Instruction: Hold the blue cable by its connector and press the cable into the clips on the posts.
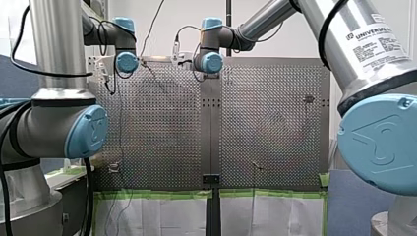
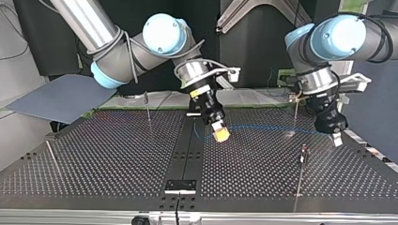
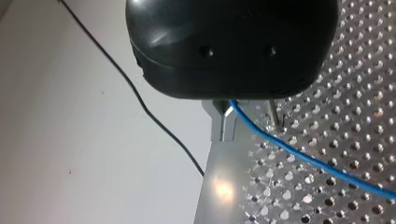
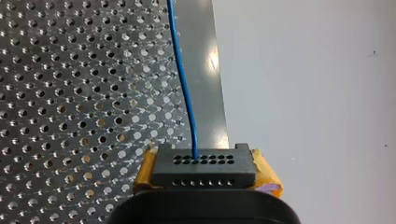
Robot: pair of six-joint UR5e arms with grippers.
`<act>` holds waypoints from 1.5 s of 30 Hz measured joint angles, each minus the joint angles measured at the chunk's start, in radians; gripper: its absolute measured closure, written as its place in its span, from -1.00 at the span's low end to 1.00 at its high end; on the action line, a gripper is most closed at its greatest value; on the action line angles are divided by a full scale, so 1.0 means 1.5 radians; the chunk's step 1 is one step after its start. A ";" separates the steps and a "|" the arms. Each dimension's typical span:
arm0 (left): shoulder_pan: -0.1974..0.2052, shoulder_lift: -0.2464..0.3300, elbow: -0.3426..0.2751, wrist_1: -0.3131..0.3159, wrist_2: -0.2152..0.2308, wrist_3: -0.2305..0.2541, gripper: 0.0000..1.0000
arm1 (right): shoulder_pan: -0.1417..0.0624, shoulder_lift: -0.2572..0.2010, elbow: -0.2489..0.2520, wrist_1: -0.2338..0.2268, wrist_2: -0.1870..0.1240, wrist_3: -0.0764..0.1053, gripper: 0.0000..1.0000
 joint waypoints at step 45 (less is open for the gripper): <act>0.079 -0.039 0.041 0.003 0.181 -0.024 1.00 | -0.028 0.004 -0.023 0.016 -0.001 0.013 1.00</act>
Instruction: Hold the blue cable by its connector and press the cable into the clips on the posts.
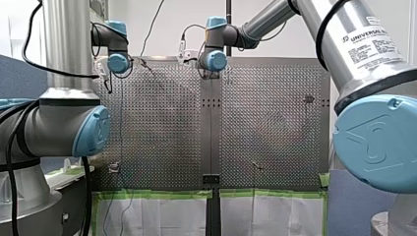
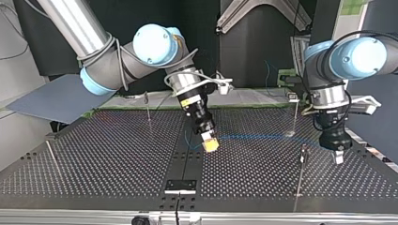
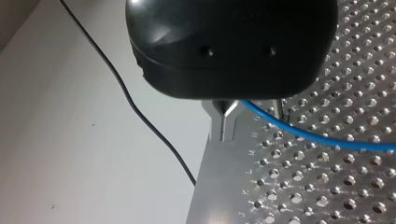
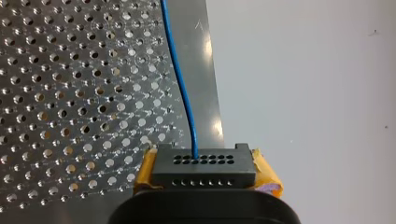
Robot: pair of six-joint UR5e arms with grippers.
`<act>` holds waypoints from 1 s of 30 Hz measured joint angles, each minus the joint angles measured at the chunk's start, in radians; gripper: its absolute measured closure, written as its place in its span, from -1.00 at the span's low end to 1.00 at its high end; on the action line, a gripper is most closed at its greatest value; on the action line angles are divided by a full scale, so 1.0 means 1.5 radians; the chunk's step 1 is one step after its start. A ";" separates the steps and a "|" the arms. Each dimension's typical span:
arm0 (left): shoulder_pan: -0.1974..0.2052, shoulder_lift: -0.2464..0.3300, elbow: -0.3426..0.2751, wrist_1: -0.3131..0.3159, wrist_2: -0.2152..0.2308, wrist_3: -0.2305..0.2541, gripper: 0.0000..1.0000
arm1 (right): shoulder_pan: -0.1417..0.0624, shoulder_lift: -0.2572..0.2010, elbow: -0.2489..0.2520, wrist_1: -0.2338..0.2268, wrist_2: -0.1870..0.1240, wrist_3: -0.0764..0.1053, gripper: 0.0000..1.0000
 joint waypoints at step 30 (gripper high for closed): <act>0.023 -0.076 0.046 0.002 0.084 -0.009 1.00 | -0.038 0.021 -0.020 0.005 0.010 0.009 1.00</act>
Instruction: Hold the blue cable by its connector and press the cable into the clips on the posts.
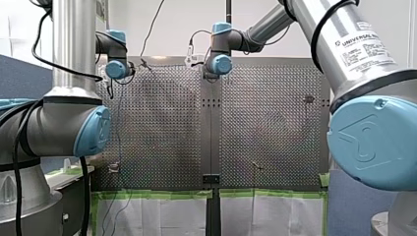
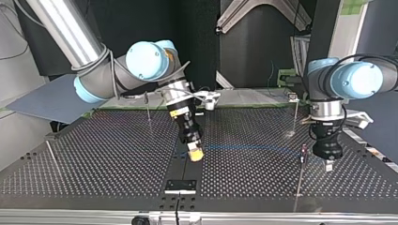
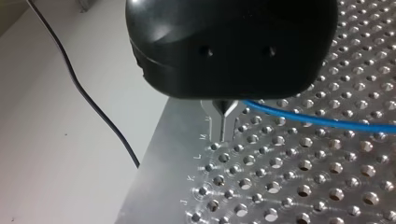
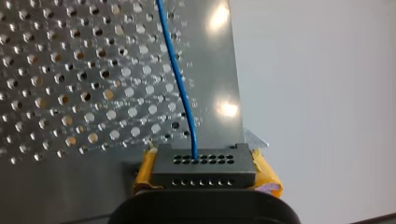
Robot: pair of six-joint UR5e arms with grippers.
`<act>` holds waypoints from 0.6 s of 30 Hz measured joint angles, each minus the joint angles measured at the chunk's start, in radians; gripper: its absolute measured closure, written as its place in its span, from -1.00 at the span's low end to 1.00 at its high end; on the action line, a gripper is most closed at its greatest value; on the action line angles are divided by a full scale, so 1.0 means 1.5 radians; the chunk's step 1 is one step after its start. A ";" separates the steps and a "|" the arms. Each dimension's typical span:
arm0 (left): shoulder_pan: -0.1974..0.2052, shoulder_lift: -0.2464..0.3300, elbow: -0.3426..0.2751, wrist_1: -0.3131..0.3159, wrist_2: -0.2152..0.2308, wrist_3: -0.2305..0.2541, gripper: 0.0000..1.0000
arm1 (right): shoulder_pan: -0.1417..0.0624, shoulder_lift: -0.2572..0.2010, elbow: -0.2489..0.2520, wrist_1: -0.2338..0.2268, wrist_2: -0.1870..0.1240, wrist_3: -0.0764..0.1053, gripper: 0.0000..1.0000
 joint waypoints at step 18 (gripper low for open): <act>0.003 -0.027 0.030 0.038 0.008 -0.054 1.00 | -0.025 0.028 -0.038 0.008 -0.020 0.017 1.00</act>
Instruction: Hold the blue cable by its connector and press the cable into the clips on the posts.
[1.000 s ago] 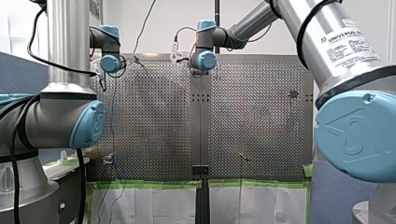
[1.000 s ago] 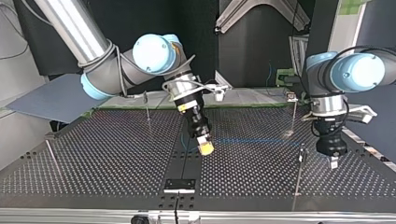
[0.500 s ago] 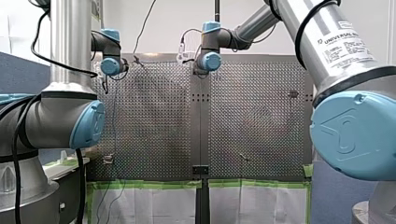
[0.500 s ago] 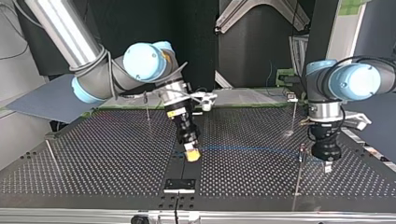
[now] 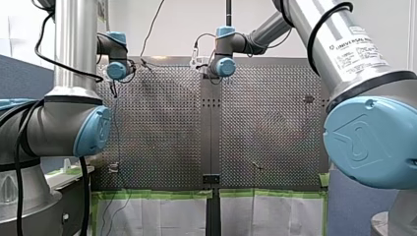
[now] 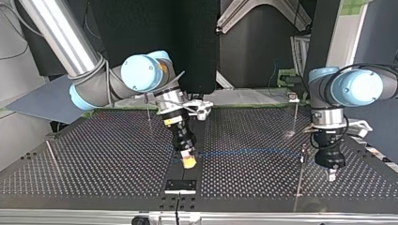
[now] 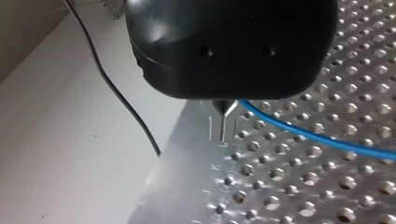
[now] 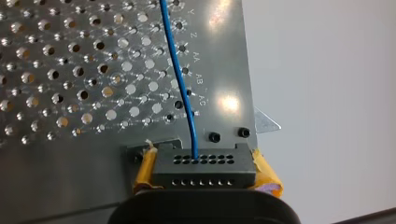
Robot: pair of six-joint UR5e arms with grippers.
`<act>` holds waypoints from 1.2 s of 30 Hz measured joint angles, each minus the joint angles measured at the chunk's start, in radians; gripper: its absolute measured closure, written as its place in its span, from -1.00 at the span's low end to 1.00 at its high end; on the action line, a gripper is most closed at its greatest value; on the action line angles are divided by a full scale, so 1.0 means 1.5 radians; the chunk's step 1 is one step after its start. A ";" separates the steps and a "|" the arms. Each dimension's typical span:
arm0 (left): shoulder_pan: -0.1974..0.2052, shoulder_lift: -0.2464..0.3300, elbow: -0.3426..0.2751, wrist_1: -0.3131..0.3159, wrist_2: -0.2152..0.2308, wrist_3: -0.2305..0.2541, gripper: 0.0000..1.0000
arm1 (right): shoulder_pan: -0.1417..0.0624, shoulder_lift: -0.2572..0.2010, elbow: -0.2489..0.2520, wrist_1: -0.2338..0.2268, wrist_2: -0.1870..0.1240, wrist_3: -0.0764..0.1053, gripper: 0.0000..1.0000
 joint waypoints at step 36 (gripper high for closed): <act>-0.008 -0.008 0.001 -0.025 -0.008 -0.032 -0.97 | -0.019 0.032 -0.053 0.043 -0.020 0.015 1.00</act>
